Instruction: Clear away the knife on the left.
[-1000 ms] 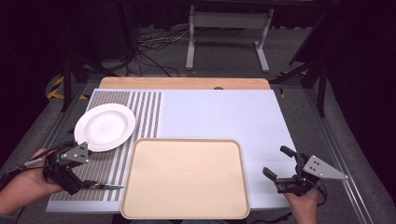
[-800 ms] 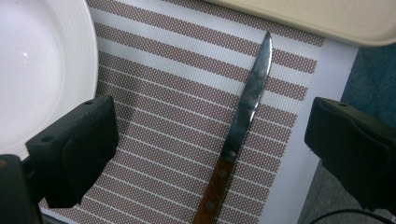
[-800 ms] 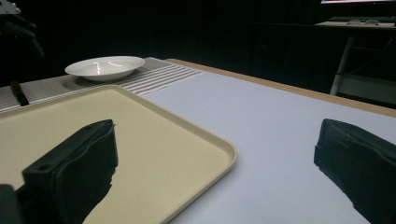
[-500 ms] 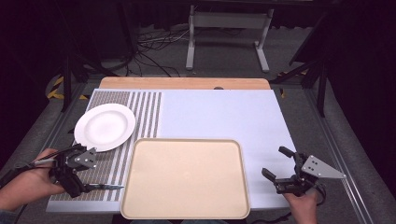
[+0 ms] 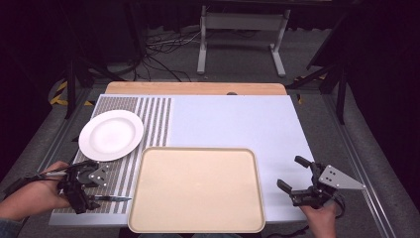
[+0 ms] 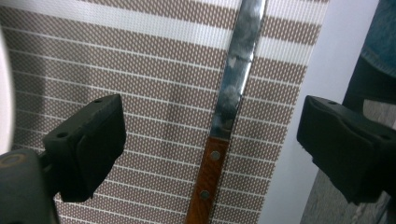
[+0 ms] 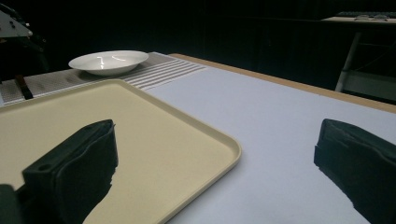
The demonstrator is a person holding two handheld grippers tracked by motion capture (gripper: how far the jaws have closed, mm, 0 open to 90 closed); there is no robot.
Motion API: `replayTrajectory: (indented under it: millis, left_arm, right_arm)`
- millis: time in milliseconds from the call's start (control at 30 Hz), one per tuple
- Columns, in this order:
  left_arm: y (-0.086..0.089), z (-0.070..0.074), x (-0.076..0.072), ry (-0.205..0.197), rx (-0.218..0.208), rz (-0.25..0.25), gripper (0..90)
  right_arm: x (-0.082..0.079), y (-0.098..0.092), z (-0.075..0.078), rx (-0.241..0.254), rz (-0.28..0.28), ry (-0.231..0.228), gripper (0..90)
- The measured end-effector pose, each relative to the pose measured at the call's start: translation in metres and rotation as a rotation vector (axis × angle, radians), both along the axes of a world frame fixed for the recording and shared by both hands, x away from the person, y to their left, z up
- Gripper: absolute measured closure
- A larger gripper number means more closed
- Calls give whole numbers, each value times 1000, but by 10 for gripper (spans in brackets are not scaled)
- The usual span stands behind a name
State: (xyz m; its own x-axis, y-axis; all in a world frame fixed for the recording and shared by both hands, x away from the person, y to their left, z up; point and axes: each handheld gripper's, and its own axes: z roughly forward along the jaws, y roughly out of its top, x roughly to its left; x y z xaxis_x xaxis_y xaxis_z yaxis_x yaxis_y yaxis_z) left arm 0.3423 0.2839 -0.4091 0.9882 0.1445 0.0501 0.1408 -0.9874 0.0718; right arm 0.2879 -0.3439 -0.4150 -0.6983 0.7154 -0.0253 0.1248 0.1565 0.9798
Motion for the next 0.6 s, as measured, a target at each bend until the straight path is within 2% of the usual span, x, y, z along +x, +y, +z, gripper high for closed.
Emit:
replayTrajectory:
  millis: [67, 100, 167, 333, 367, 467, 533, 600]
  left_arm:
    - [0, -3, 0, 4, 24, -7, 145]
    - [1, -4, 0, 9, 30, -2, 188]
    - [1, -6, 1, 15, 65, 8, 205]
    - [4, -10, 4, 45, 88, 12, 320]
    - [4, -10, 4, 46, 104, 7, 346]
    - [4, -11, 3, 60, 116, -8, 465]
    - [4, -13, 2, 49, 129, 1, 518]
    - [4, -13, 2, 57, 137, -2, 565]
  right_arm:
    - [0, 0, 0, -1, 3, 1, 0]
    - [0, 1, 0, 0, 5, 2, 0]
    - [0, 1, 0, 0, 9, 2, 0]
    - [-1, 4, 1, -19, 20, -1, 0]
    - [-1, 5, 1, -21, 20, 0, 0]
    - [-1, 5, 1, -18, 29, 2, 0]
    - [-1, 6, 1, -12, 41, 2, 0]
    - [-1, 6, 2, -12, 46, -2, 0]
